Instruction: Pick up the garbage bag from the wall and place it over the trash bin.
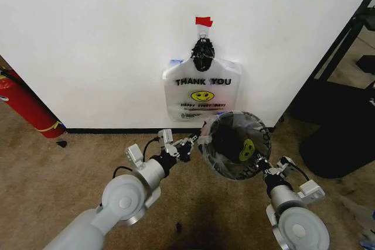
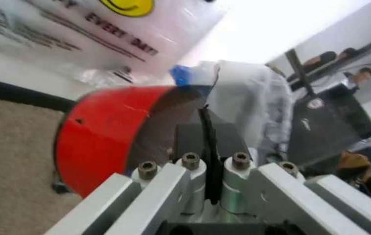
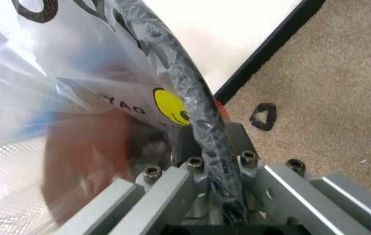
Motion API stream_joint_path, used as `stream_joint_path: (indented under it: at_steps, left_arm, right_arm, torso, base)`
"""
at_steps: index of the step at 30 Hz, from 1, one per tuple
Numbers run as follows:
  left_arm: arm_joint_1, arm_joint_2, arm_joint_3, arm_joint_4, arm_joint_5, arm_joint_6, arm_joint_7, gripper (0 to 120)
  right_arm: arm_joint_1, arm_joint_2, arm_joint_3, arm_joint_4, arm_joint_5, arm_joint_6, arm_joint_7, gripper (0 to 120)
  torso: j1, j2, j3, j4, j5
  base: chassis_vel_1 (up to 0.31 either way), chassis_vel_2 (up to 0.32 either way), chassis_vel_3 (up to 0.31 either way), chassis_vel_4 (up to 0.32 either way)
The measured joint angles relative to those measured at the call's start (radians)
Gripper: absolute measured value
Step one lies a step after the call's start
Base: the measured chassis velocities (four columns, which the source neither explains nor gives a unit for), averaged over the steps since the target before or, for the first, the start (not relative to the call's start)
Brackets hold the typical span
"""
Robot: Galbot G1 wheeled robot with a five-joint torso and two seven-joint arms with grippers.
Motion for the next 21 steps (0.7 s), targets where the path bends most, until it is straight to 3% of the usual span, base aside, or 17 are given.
stream_joint_path:
  at_steps: [9, 21]
  left_arm:
    - [-0.038, -0.04, 0.036, 0.081, 0.057, -0.011, -0.02, 0]
    - [-0.018, -0.045, 0.02, 0.078, 0.089, 0.03, -0.03, 3]
  right_arm:
    - [-0.006, 0.005, -0.008, 0.014, 0.003, -0.002, 0.003, 0]
    - [-0.012, 0.007, -0.008, 0.017, 0.005, -0.009, 0.013, 0]
  torso:
    - [0.0, 0.0, 0.0, 0.0, 0.0]
    - [0.0, 0.0, 0.0, -0.0001, 0.0]
  base:
    - [0.0, 0.0, 0.0, 0.0]
    - [0.0, 0.0, 0.0, 0.0]
